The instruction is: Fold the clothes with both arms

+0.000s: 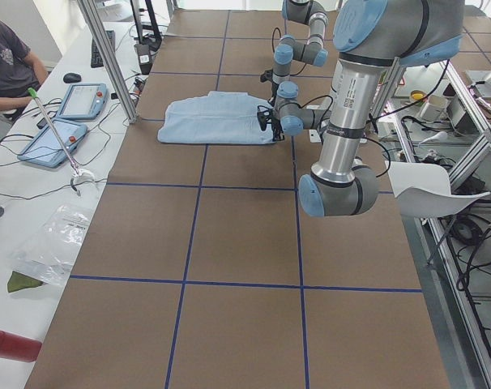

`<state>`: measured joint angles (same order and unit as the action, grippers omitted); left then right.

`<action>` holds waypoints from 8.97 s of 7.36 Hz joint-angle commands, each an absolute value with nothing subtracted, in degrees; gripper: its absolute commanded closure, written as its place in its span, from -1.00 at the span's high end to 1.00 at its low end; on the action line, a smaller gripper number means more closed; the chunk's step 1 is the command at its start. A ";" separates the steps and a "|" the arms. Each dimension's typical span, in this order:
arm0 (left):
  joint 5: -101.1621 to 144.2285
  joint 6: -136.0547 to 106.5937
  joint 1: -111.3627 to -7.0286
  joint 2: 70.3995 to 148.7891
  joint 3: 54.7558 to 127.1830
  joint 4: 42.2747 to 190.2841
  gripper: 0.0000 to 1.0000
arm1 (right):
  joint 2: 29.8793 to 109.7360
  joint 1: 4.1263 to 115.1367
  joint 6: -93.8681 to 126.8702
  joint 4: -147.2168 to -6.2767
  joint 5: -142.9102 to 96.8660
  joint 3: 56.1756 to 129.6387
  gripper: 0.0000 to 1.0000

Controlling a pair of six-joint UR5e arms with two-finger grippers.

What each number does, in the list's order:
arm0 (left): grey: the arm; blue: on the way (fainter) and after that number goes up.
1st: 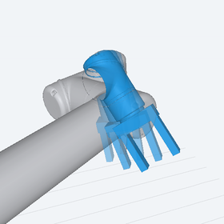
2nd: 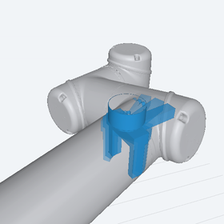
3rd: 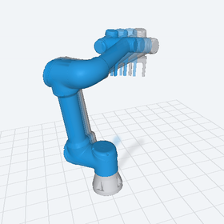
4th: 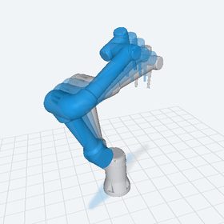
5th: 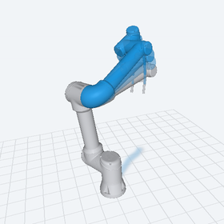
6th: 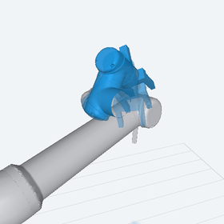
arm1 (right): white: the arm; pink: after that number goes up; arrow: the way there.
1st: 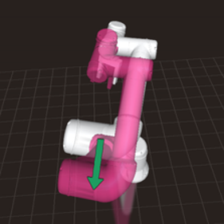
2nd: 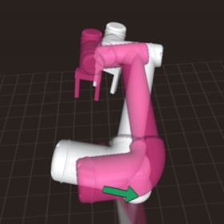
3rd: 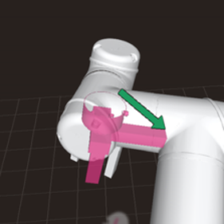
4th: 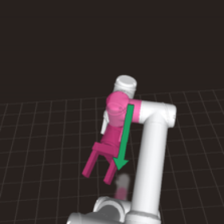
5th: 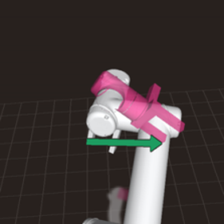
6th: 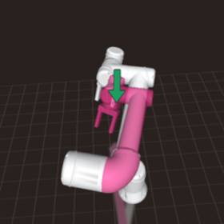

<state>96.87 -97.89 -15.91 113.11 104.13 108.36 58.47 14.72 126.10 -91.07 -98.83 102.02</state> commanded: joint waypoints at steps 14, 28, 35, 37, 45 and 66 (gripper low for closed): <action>102.20 -98.00 -13.54 112.94 129.52 83.18 -1.00 | 64.78 11.17 123.49 -100.54 -104.49 128.84 -1.00; 108.72 -90.29 -23.88 117.41 128.69 77.34 -1.00 | 60.82 28.27 110.33 -100.11 -115.58 121.58 -1.00; 108.81 -83.67 -35.76 124.44 101.29 99.37 -1.00 | 48.89 39.11 99.24 -87.10 -115.75 91.19 -1.00; 108.81 -81.15 -38.31 126.64 94.61 104.31 -1.00 | 47.20 39.46 99.14 -81.59 -115.75 84.23 -1.00; 108.63 -81.65 -39.29 128.50 84.20 113.56 1.00 | 46.23 41.48 98.70 -77.61 -116.10 80.07 1.00; 126.83 -18.46 -81.65 82.89 100.65 110.57 1.00 | 88.68 87.01 -0.27 -84.11 -132.26 86.40 1.00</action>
